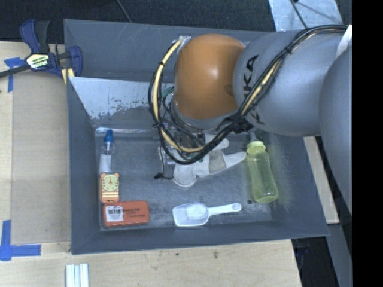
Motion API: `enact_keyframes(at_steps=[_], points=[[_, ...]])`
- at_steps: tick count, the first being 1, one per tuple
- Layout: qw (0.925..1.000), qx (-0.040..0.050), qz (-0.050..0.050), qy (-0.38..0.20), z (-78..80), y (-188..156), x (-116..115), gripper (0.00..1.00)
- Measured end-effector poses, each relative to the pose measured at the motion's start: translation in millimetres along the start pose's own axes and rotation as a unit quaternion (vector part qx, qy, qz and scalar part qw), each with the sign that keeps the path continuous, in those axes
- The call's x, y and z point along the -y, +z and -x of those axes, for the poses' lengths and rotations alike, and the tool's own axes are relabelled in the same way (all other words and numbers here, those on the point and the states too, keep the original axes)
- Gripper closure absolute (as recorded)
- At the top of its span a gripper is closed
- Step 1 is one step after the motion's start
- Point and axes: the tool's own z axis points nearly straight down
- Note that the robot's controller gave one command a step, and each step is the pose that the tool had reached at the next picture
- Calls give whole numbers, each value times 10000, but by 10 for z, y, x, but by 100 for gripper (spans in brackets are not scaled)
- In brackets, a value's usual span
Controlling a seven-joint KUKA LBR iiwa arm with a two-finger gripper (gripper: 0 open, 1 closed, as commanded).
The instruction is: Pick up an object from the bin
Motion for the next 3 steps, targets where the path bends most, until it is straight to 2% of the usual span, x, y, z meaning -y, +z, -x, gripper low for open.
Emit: enact_keyframes(at_steps=[1, 2, 3], points=[[10000, 39, 7, 14, 14, -50, 7, 0], [9998, 53, 10, -215, -10, 289, 426, 0], [9999, 14, -11, -162, -86, 440, 665, 0]])
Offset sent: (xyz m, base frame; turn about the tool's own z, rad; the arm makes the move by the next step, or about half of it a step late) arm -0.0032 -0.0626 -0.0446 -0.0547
